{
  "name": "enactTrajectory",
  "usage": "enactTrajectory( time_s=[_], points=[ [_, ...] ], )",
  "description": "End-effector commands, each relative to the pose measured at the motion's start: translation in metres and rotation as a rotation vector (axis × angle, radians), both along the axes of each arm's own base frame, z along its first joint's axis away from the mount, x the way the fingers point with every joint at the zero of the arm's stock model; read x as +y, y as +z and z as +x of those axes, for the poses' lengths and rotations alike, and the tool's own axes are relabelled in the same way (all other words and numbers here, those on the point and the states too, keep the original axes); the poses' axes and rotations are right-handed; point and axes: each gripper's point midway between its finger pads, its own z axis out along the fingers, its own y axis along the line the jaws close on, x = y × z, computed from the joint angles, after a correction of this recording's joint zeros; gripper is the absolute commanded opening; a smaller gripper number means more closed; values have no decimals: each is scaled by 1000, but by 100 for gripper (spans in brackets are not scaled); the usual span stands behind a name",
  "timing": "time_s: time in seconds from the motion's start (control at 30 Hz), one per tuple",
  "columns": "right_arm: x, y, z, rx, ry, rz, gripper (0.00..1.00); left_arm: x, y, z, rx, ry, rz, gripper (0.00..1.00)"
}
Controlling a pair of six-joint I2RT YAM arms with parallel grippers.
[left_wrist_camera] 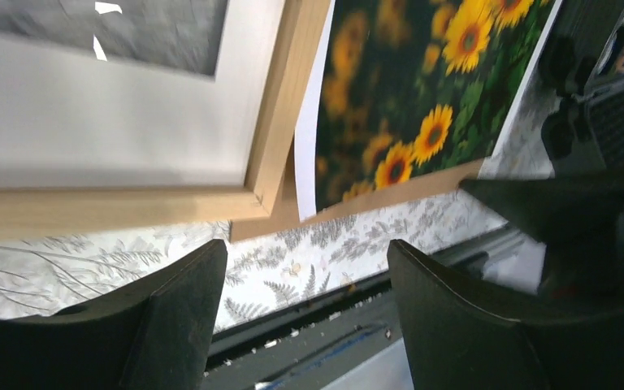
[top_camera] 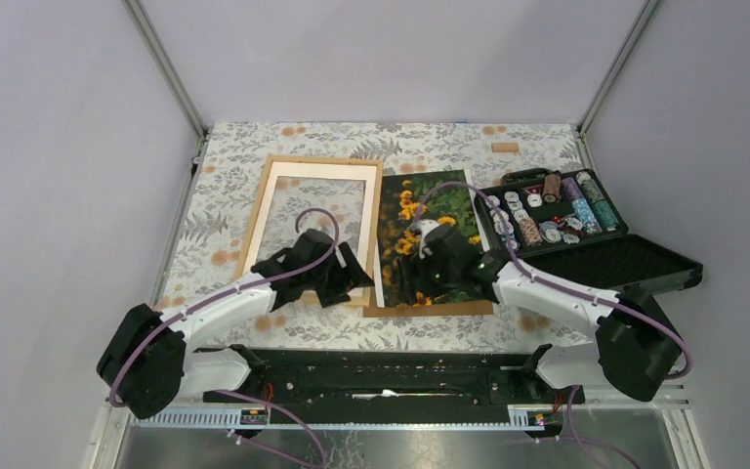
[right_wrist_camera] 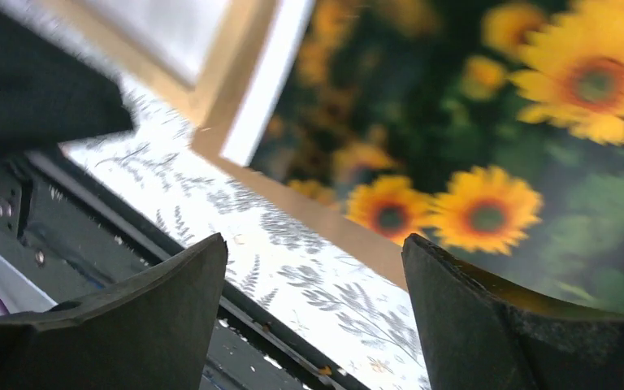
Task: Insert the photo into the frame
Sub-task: Pick up the photo at the center of the board.
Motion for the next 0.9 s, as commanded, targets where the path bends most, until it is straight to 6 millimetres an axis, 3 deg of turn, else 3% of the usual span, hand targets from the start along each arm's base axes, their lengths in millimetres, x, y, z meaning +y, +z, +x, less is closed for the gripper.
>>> enactTrajectory(
  time_s=[0.0, 0.07, 0.2, 0.3, 0.47, 0.63, 0.87],
  points=[
    [40, 18, -7, -271, 194, 48, 82, 24, 33, 44, -175, -21, 108, 73],
    [57, 18, -21, -426, 327, 67, 75, 42, 37, 57, -167, 4, 113, 73],
    [61, 18, -24, -673, 475, -35, 66, 77, 58, 79, -208, 61, 74, 72],
    [63, 21, -19, -811, 512, -109, 66, 97, 66, 88, -223, 86, 71, 72],
    [77, 19, -22, -922, 613, -172, 68, 105, 66, 89, -231, 76, 35, 72],
    [96, 10, -22, -980, 656, -227, 58, 111, 63, 89, -244, 74, 0, 72],
    [101, -9, -15, -1033, 668, -369, 52, 121, 64, 91, -237, 60, -51, 71]
  ],
)
